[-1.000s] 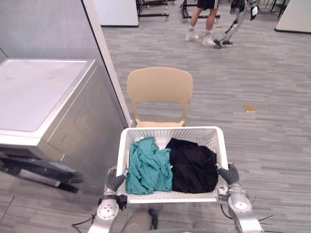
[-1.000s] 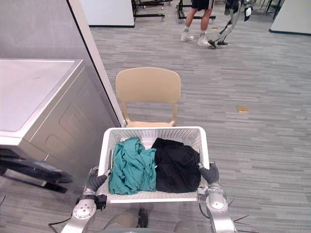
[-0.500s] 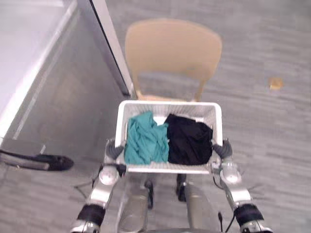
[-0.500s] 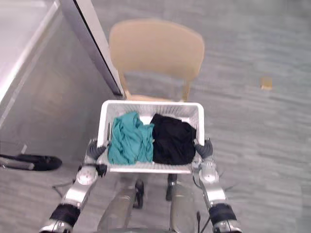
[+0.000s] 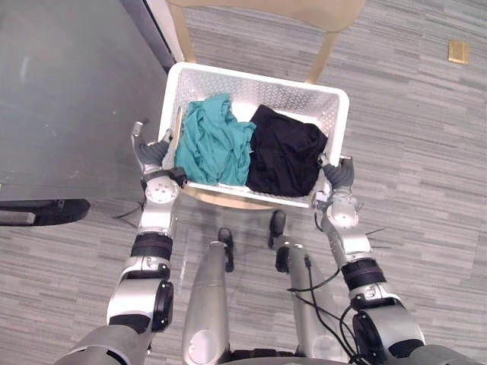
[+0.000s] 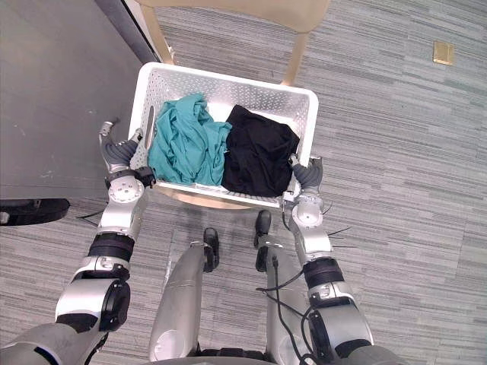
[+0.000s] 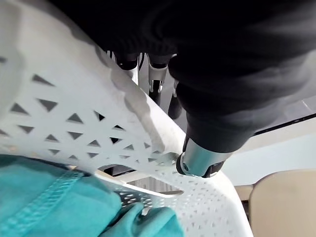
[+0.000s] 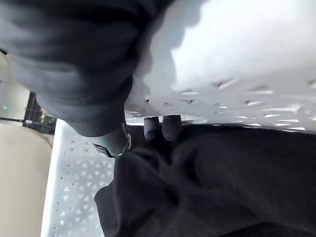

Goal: Pick up the laundry basket with both hands and put the clothes into the washing machine.

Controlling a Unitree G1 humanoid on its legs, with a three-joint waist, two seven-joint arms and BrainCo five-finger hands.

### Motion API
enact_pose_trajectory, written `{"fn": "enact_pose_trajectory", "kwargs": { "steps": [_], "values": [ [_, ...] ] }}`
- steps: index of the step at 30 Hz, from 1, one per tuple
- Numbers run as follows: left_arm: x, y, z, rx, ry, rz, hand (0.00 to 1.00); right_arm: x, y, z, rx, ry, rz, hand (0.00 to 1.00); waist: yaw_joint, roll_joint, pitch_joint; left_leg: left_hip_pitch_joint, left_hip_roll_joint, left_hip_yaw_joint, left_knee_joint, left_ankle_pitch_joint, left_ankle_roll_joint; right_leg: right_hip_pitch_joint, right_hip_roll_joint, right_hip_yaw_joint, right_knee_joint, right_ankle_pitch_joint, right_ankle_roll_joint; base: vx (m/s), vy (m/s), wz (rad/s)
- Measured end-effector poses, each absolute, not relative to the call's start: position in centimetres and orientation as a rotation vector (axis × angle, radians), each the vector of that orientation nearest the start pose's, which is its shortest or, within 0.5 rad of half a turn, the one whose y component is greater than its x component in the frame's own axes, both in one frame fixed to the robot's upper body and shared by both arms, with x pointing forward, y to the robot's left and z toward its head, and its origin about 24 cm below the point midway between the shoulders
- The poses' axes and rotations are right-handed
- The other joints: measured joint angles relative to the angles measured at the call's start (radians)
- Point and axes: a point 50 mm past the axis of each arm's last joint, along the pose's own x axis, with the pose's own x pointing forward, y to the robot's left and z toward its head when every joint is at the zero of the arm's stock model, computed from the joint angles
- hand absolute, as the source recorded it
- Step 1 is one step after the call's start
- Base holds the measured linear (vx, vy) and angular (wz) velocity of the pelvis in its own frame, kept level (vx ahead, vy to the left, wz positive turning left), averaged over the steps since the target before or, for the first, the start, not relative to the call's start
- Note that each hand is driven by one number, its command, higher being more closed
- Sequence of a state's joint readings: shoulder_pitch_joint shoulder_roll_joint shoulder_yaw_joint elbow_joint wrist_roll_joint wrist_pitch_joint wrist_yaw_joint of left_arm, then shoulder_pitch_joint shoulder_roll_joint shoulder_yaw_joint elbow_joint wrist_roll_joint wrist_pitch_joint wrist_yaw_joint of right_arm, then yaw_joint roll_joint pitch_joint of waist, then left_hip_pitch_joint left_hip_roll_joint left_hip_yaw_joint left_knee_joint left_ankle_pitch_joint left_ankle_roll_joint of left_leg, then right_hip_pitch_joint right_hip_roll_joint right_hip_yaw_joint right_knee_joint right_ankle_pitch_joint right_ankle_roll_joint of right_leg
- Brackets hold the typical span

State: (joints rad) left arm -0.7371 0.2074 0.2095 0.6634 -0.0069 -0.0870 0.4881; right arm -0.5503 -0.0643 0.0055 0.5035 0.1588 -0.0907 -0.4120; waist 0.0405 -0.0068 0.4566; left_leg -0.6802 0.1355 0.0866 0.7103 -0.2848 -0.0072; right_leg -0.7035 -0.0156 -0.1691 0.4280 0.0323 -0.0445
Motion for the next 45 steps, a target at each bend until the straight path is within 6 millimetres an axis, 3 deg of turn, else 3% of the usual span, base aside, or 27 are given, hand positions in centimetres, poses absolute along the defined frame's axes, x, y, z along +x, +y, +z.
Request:
{"fn": "enact_pose_trajectory", "kwargs": {
  "steps": [8,15,21,29,32,35,41,45],
  "values": [
    [37.0,22.3,13.3,-0.023,-0.175,0.638,0.0,35.5,-14.4,11.5,0.165,-0.182,-0.293,0.0,0.003,0.0,0.0,0.001,0.005,-0.01,0.002,0.002,-0.003,0.01,0.004,-0.013,0.001,0.003,-0.004,0.0,-0.002,0.01],
    [34.2,21.2,7.8,-0.071,-0.045,0.643,0.0,34.0,-14.5,10.9,0.218,-0.221,-0.263,0.0,0.02,0.002,0.001,0.088,-0.006,-0.009,-0.051,0.007,-0.01,0.086,-0.003,-0.015,-0.026,-0.001,-0.001,0.01,0.009,0.05],
    [32.3,23.0,6.2,-0.079,-0.014,0.709,0.0,33.6,-15.0,10.2,0.235,-0.213,-0.279,0.0,0.034,0.002,0.001,0.12,-0.013,-0.024,-0.082,0.02,-0.025,0.115,-0.006,-0.028,-0.03,-0.006,-0.007,0.01,-0.025,0.1],
    [31.7,23.9,6.6,-0.096,-0.045,0.74,0.0,33.4,-16.9,10.8,0.206,-0.254,-0.351,0.0,0.033,0.002,0.002,0.119,-0.014,-0.033,-0.084,0.02,-0.025,0.118,-0.007,-0.038,-0.031,-0.007,-0.009,-0.01,-0.001,0.03],
    [30.8,23.9,7.3,-0.084,-0.105,0.733,0.0,32.0,-18.0,11.4,0.148,-0.315,-0.376,0.0,0.033,0.002,0.002,0.122,-0.014,-0.04,-0.085,0.02,-0.026,0.126,-0.007,-0.044,-0.032,-0.011,-0.011,0.02,0.008,0.05],
    [29.5,22.9,6.3,-0.056,-0.105,0.676,0.0,29.8,-19.4,9.9,0.067,-0.295,-0.41,0.0,0.035,0.002,0.002,0.164,-0.017,-0.045,-0.097,0.02,-0.026,0.167,-0.011,-0.051,-0.029,-0.031,-0.005,0.06,0.021,0.12],
    [24.5,20.6,0.9,-0.03,0.058,0.519,0.0,23.5,-21.6,3.1,-0.072,-0.054,-0.445,0.0,0.034,0.001,-0.005,0.328,-0.045,-0.035,-0.191,0.019,-0.026,0.284,-0.039,-0.052,-0.013,-0.093,0.008,0.09,-0.008,0.13],
    [20.8,19.8,-4.0,-0.044,0.265,0.424,0.0,19.3,-22.2,-2.6,-0.124,0.209,-0.414,0.0,0.03,0.002,-0.099,0.412,-0.05,-0.032,-0.261,0.022,-0.03,0.345,-0.039,-0.056,-0.032,-0.119,0.015,0.13,-0.02,0.03]
  ]
}}
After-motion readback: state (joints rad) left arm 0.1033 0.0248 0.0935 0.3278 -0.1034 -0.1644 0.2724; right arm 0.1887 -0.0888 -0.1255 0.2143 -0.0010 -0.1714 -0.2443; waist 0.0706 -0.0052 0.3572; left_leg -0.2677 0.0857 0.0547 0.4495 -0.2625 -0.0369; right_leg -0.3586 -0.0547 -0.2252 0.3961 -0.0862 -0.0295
